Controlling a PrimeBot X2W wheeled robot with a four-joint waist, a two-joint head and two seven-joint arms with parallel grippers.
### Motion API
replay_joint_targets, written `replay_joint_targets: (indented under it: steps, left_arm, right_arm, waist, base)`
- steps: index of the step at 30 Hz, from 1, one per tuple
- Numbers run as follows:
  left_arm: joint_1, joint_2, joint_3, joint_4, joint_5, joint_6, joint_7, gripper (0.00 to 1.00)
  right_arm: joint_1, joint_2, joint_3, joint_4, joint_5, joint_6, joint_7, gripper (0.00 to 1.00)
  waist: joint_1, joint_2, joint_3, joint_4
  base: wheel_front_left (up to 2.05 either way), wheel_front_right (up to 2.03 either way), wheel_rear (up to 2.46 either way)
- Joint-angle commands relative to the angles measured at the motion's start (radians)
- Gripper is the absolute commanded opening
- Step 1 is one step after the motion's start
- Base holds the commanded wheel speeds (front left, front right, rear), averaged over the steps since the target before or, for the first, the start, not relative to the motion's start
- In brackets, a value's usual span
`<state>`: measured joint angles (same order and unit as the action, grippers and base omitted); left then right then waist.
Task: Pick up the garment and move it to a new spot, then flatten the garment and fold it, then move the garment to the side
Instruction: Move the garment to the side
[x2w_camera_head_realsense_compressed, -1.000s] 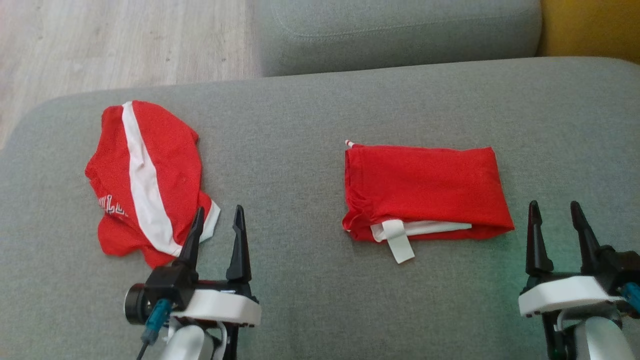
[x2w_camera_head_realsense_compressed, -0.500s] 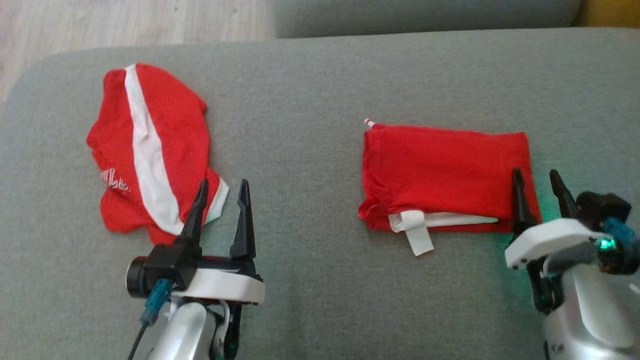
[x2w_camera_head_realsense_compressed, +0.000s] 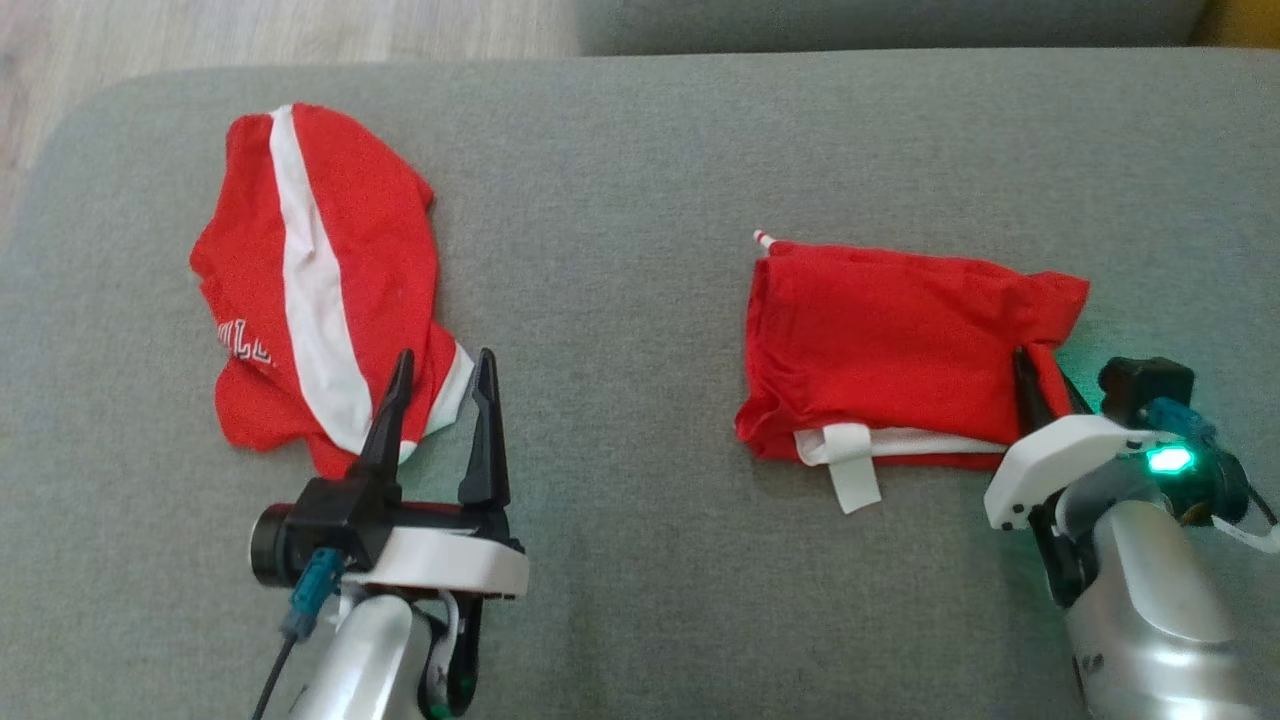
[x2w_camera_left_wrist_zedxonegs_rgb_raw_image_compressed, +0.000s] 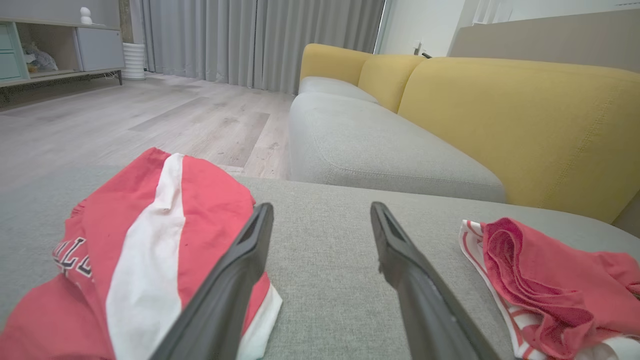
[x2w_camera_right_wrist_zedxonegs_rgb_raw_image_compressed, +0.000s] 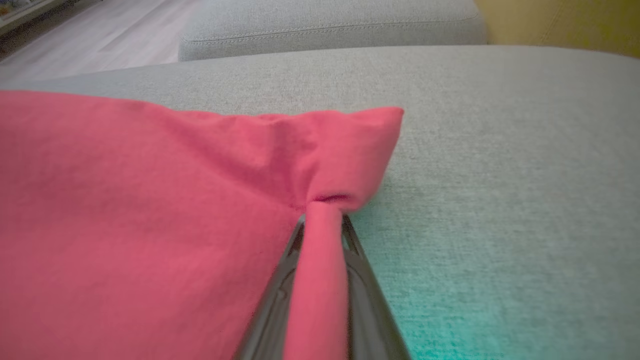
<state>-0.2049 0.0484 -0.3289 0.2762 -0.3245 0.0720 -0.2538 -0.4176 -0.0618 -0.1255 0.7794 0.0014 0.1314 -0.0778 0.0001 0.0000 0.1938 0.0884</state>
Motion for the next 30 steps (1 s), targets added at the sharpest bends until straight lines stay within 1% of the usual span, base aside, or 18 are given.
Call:
replay_joint_targets:
  steps: [1,4,7,11,16,19,23,26,30]
  left_arm:
    - [-0.029,0.002,0.031,-0.025,0.001,0.007,-0.008,1.00]
    - [-0.025,0.002,0.041,-0.024,0.002,0.006,-0.008,1.00]
    - [-0.021,0.002,0.046,-0.028,0.001,0.005,-0.008,1.00]
    - [-0.025,0.002,0.046,-0.035,0.002,0.004,-0.008,1.00]
    - [-0.041,0.002,0.046,-0.046,0.005,0.002,-0.008,1.00]
    - [-0.047,0.002,0.049,-0.049,0.009,0.000,-0.008,1.00]
    - [-0.059,0.002,0.049,-0.049,0.012,-0.004,-0.008,1.00]
    - [-0.069,0.002,0.050,-0.050,0.013,-0.005,-0.008,1.00]
    - [-0.074,0.002,0.052,-0.050,0.015,-0.007,-0.008,1.00]
  right_arm:
    - [-0.006,0.001,0.029,-0.021,-0.031,-0.001,-0.017,0.00]
    - [-0.008,-0.029,0.027,-0.054,-0.096,-0.001,-0.044,0.00]
    - [-0.006,-0.076,0.028,-0.093,-0.126,-0.001,-0.041,0.00]
    - [-0.002,-0.189,0.017,-0.131,-0.135,-0.001,-0.010,0.00]
    - [0.019,-0.327,-0.015,-0.146,-0.126,-0.001,0.025,0.00]
    - [0.019,-0.406,-0.061,-0.130,-0.124,-0.001,0.034,0.00]
    - [0.009,-0.489,-0.141,-0.088,-0.151,-0.001,0.030,0.00]
    - [-0.007,-0.531,-0.187,-0.057,-0.176,-0.001,0.013,0.00]
    - [-0.032,-0.549,-0.217,-0.031,-0.201,-0.001,-0.004,0.00]
  waist:
    - [-0.0001,0.0000,-0.010,-0.010]
    - [-0.0001,0.0000,-0.022,-0.025]
    - [-0.0001,0.0000,-0.026,-0.039]
    - [-0.0001,0.0000,-0.015,-0.051]
    - [-0.0001,0.0000,0.022,-0.049]
    - [-0.0001,0.0000,0.045,-0.046]
    - [-0.0001,0.0000,0.068,-0.037]
    - [-0.0001,0.0000,0.080,-0.032]
    - [-0.0001,0.0000,0.087,-0.030]
  base:
    - [0.00,0.00,0.00]
    - [0.00,0.00,0.00]
    - [0.00,0.00,0.00]
    - [0.00,0.00,0.00]
    - [0.00,0.00,0.00]
    - [0.00,0.00,0.00]
    - [0.00,0.00,0.00]
    - [0.00,0.00,0.00]
    - [0.00,0.00,0.00]
